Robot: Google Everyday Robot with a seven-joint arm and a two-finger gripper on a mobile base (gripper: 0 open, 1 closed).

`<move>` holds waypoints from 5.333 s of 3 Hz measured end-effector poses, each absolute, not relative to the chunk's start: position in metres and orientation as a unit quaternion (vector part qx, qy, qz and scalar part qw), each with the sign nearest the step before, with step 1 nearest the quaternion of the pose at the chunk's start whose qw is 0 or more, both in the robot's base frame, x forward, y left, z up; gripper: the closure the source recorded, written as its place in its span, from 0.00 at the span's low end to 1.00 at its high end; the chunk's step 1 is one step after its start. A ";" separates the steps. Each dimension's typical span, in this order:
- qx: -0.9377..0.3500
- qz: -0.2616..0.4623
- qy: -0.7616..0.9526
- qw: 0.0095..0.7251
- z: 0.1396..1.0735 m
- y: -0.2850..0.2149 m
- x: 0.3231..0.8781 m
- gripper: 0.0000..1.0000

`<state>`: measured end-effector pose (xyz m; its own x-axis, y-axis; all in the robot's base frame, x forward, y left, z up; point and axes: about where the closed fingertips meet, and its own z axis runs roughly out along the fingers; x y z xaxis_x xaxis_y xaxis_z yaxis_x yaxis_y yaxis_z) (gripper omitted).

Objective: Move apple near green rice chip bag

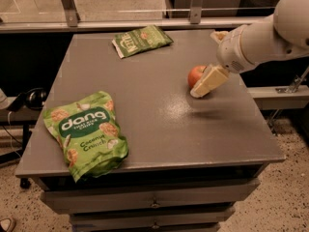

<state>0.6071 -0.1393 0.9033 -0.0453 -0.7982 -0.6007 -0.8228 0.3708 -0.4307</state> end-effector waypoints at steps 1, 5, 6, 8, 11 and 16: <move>-0.515 0.035 0.747 0.419 0.890 -0.143 0.623 0.00; -0.384 0.131 0.802 0.437 0.849 -0.160 0.627 0.43; -0.370 0.158 0.798 0.448 0.856 -0.160 0.620 0.65; -0.402 0.253 0.733 0.488 0.902 -0.109 0.596 1.00; -0.490 0.323 0.673 0.450 0.881 -0.016 0.551 1.00; -0.688 0.280 0.523 0.419 0.859 0.076 0.489 0.12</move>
Offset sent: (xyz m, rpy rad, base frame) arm 0.0354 -0.0233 -0.0427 0.2549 0.0881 -0.2191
